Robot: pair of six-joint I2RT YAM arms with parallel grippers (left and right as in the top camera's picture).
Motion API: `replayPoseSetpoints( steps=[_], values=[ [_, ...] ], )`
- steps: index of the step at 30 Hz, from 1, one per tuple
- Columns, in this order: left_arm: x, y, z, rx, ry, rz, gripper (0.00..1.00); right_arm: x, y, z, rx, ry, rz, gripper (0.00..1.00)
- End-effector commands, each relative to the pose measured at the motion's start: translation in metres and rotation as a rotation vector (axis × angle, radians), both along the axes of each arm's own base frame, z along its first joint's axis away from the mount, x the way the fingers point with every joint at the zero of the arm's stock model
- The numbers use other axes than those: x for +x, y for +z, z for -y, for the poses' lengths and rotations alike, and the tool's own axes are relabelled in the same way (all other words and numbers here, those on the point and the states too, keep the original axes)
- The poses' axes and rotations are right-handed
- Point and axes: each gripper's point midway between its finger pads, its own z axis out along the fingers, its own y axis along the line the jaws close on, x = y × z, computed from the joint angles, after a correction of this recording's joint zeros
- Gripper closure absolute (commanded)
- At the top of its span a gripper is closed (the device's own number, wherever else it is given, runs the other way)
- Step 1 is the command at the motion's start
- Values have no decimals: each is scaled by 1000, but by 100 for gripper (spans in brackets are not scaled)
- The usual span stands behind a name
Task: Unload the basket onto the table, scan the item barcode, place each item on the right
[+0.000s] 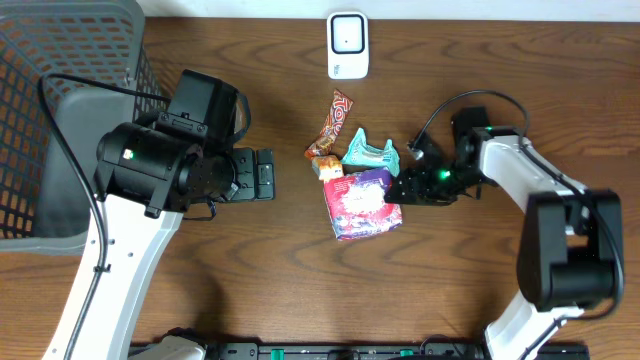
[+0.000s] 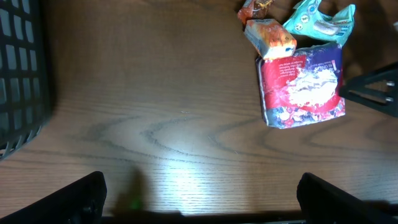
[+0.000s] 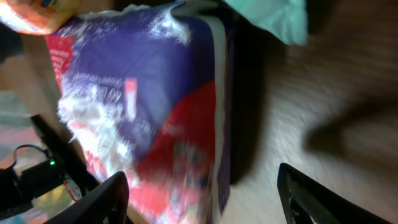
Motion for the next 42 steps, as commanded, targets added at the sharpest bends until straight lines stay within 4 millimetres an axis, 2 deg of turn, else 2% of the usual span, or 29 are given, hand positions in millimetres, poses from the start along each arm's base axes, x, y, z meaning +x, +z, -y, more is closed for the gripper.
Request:
replayPoseSetpoints(
  steps=[1,4,6,8,10,13,14,17,21,23,26,29,35,39,42],
  values=[
    [2,4,-3,12,7,16,2,0,6,-27,176,71,23,28],
    [2,4,-3,12,7,16,2,-4,-1,-38,222,99,5,32],
    [2,4,-3,12,7,16,2,-6,-8,-41,220,110,-7,44],
    [2,4,-3,12,7,16,2,-7,-12,-44,219,119,-11,65],
    [2,4,-3,12,7,16,2,-6,-12,-45,220,121,-4,81],
    [2,4,-3,12,7,16,2,6,-8,-38,144,54,-17,97],
    [2,4,-3,12,7,16,2,12,-7,-33,90,30,-16,99],
    [2,4,-3,12,7,16,2,33,8,-8,-126,-22,36,99],
    [2,4,-3,12,7,16,2,62,50,44,-500,-179,144,99],
    [2,4,-3,12,7,16,2,71,78,78,-712,-292,215,99],
    [2,4,-3,12,7,16,2,75,112,114,-957,-412,314,99],
    [2,4,-3,12,7,16,2,70,125,133,-1115,-422,359,99],
    [2,4,-3,12,7,16,2,60,105,140,-1242,-376,339,99],
    [2,4,-3,12,7,16,2,57,91,127,-1297,-314,360,98],
    [2,4,-3,12,7,16,2,57,87,104,-1295,-260,400,89]
  ],
)
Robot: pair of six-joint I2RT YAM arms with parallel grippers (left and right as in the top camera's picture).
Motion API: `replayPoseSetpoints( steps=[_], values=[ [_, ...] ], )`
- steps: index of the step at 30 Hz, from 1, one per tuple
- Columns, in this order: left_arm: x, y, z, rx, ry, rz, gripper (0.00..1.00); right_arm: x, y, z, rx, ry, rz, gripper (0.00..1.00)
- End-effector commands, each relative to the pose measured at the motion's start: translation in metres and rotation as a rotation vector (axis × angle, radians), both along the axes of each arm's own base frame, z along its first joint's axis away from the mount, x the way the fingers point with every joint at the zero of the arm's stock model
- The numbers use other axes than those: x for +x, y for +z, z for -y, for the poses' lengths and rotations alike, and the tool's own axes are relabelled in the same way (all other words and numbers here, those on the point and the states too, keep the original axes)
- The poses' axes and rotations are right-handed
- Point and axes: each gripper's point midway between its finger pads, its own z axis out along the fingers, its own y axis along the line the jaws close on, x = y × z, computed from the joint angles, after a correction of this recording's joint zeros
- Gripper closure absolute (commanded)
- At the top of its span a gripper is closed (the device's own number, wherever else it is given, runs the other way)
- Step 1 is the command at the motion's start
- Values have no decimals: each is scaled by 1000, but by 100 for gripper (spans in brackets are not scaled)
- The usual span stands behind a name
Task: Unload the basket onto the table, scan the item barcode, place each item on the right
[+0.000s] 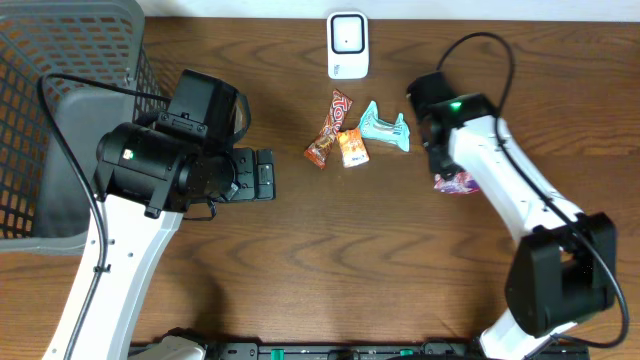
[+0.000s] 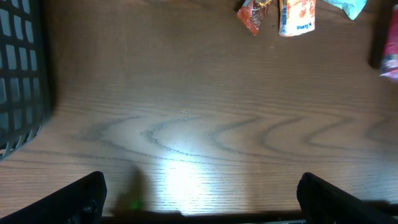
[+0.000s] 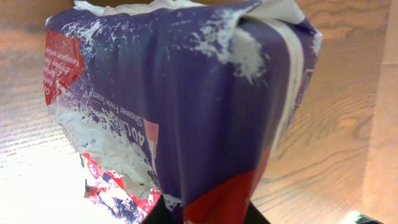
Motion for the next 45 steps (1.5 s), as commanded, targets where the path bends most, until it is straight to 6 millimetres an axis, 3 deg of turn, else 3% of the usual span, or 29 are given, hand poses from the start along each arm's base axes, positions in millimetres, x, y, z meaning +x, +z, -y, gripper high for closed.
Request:
replayPoseSetpoints(
  steps=[1,8,14,15,19,22,25,27,30,35,37,45],
  values=[
    [2,4,-3,12,7,16,2,4,5,-20,-60,50,53,87],
    [2,4,-3,12,7,16,2,-4,-20,-77,-43,184,14,79],
    [2,4,-3,12,7,16,2,-27,-49,-143,177,265,-72,39],
    [2,4,-3,12,7,16,2,-30,-49,-162,262,274,-82,33],
    [2,4,-3,12,7,16,2,-29,-31,-205,508,312,-131,18],
    [2,4,-3,12,7,16,2,-21,-5,-216,628,354,-157,15],
    [2,4,-3,12,7,16,2,-12,25,-214,712,385,-173,12],
    [2,4,-3,12,7,16,2,-5,40,-201,728,386,-174,10],
    [2,4,-3,12,7,16,2,2,46,-173,710,370,-187,9],
    [2,4,-3,12,7,16,2,1,34,-115,685,301,-260,6],
    [2,4,-3,12,7,16,2,-3,26,-99,707,288,-298,1],
    [2,4,-3,12,7,16,2,-13,-14,-92,1004,321,-328,4]
  ],
)
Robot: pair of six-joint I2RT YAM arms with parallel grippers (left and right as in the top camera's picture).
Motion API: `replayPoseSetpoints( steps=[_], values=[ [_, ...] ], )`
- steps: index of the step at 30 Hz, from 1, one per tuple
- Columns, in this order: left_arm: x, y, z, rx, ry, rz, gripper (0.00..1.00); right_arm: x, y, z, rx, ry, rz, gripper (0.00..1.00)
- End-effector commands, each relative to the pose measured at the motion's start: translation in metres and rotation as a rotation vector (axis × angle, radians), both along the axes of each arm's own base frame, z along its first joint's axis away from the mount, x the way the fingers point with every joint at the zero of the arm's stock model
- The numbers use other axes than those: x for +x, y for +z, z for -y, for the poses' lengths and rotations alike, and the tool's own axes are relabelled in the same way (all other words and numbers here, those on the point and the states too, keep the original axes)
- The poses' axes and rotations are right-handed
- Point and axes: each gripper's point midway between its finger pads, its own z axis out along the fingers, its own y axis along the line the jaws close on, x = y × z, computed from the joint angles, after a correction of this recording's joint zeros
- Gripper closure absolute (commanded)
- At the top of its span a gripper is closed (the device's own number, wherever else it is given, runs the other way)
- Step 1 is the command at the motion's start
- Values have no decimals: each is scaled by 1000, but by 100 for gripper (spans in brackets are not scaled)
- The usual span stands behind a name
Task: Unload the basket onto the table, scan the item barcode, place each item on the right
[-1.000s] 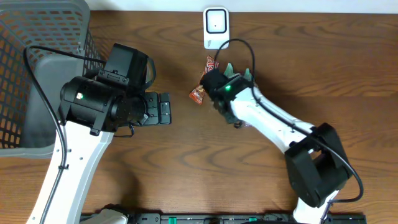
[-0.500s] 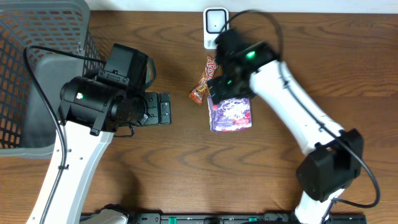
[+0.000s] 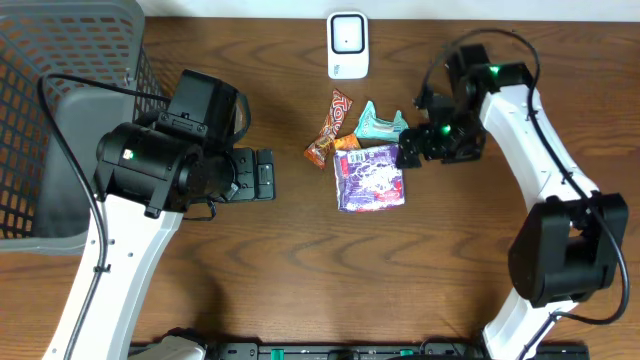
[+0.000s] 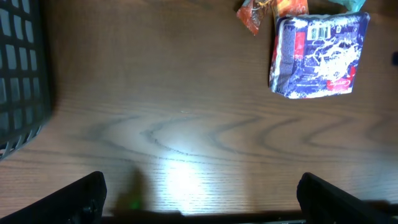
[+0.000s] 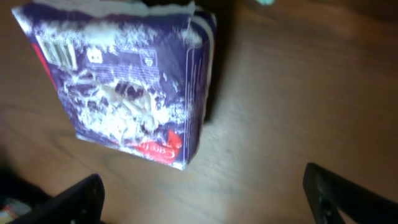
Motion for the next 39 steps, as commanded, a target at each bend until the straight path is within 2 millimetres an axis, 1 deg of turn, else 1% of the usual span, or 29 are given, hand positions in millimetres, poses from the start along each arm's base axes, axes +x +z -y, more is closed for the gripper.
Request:
replayPoseSetpoints(
  steps=[1,5,9,11,12,16,17,18,19,20,23,27,29,32,33,34,35,37,39],
  values=[
    [2,4,-3,12,7,16,2,-8,-13,-13,208,24,-19,4],
    [2,4,-3,12,7,16,2,-10,-23,-27,407,30,15,5],
    [2,4,-3,12,7,16,2,-15,-36,-37,500,24,31,6],
    [2,4,-3,12,7,16,2,-18,-45,-38,510,5,24,7],
    [2,4,-3,12,7,16,2,-20,-50,-38,510,-7,21,11],
    [2,4,-3,12,7,16,2,-22,-69,-38,511,-55,28,15],
    [2,4,-3,12,7,16,2,-22,-73,-38,512,-68,31,18],
    [2,4,-3,12,7,16,2,-22,-75,-38,514,-84,31,23],
    [2,4,-3,12,7,16,2,-21,-78,-39,519,-101,32,28],
    [2,4,-3,12,7,16,2,-20,-79,-39,525,-109,36,31],
    [2,4,-3,12,7,16,2,-17,-81,-41,534,-121,52,32],
    [2,4,-3,12,7,16,2,-20,-82,-47,530,-99,54,36],
    [2,4,-3,12,7,16,2,-21,-84,-53,533,-79,62,45],
    [2,4,-3,12,7,16,2,-24,-85,-64,536,-43,73,64],
    [2,4,-3,12,7,16,2,-25,-85,-67,538,-35,75,72],
    [2,4,-3,12,7,16,2,-25,-84,-69,539,-32,75,82],
    [2,4,-3,12,7,16,2,-25,-84,-72,541,-40,69,98],
    [2,4,-3,12,7,16,2,-23,-79,-76,559,-71,47,99],
    [2,4,-3,12,7,16,2,-19,-66,-81,601,-73,53,99]
  ],
)
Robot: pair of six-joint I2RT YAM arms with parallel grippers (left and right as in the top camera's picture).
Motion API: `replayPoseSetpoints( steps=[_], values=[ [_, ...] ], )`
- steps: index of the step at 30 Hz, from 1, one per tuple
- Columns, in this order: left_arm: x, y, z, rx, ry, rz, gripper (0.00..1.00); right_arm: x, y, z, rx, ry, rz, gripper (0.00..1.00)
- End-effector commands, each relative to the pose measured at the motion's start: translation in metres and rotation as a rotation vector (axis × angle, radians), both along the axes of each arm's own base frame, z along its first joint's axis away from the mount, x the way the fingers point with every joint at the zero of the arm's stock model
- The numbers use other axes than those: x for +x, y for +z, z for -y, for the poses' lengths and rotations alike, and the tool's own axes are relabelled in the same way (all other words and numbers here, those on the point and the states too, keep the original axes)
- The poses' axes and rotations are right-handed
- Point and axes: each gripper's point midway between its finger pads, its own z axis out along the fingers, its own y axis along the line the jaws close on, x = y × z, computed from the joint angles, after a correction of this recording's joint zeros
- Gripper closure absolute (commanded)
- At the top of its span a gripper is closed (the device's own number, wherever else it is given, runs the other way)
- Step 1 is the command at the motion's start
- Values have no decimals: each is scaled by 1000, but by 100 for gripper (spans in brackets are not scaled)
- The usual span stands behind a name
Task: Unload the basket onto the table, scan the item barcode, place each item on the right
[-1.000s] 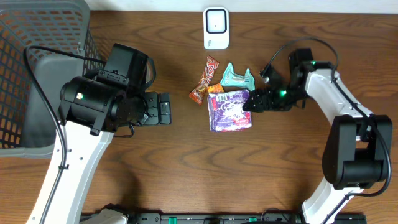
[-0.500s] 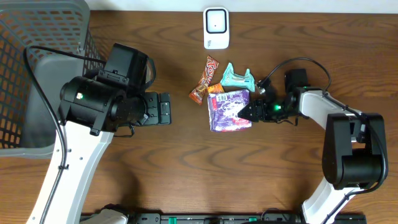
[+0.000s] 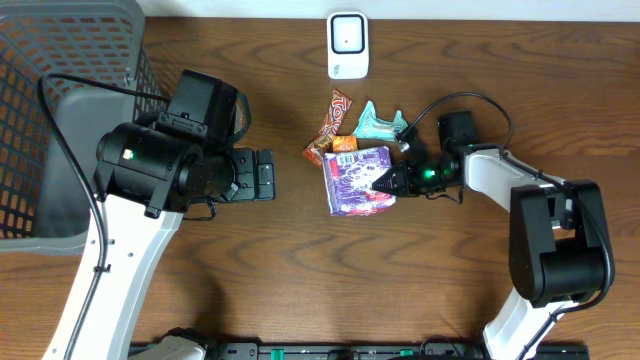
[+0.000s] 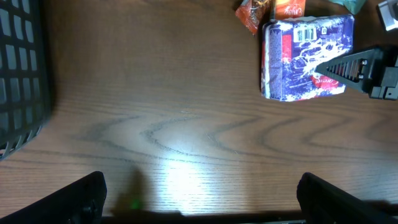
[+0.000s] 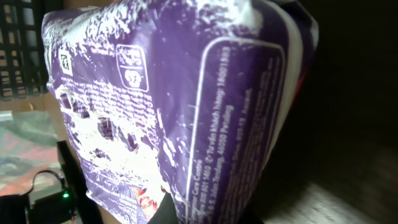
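Observation:
The purple and red snack package [image 3: 355, 181] lies near the middle of the table. Its barcode [image 4: 309, 31] faces up near the far edge. My right gripper [image 3: 386, 181] reaches in low from the right and is shut on the package's right edge. In the right wrist view the package [image 5: 168, 106] fills the frame above the gripper [image 5: 205, 214]. The white scanner [image 3: 347, 45] stands at the far edge of the table. My left gripper [image 3: 263, 175] is open over bare wood, left of the package, its fingers [image 4: 84, 198] wide apart.
A brown candy wrapper [image 3: 331, 124], a teal packet [image 3: 378, 122] and a small orange packet [image 3: 343, 144] lie just behind the package. A grey mesh basket [image 3: 40, 60] fills the far left corner.
My right gripper was open and apart from the package's upper right. It now sits low at the right edge, shut on it. The package has shifted slightly left. The left arm is unchanged.
First the package lay red face up with my right gripper at its right edge. Then the gripper held it off to the right of the other snacks. Later it lay purple side and barcode up with the gripper open beside it. Now the gripper holds its edge again.

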Motion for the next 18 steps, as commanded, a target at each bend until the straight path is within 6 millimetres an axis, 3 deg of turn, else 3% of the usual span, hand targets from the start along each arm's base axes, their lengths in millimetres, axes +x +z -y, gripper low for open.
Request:
replayPoseSetpoints(
  steps=[1,4,8,14,18],
  values=[
    [2,4,-3,12,7,16,2,5,22,-11,63,-24,-20,99],
    [2,4,-3,12,7,16,2,22,49,-7,27,-47,66,99],
    [2,4,-3,12,7,16,2,47,89,17,-189,-139,217,99],
    [2,4,-3,12,7,16,2,81,146,74,-678,-391,500,99],
    [2,4,-3,12,7,16,2,67,159,129,-1133,-516,559,99]
  ],
)
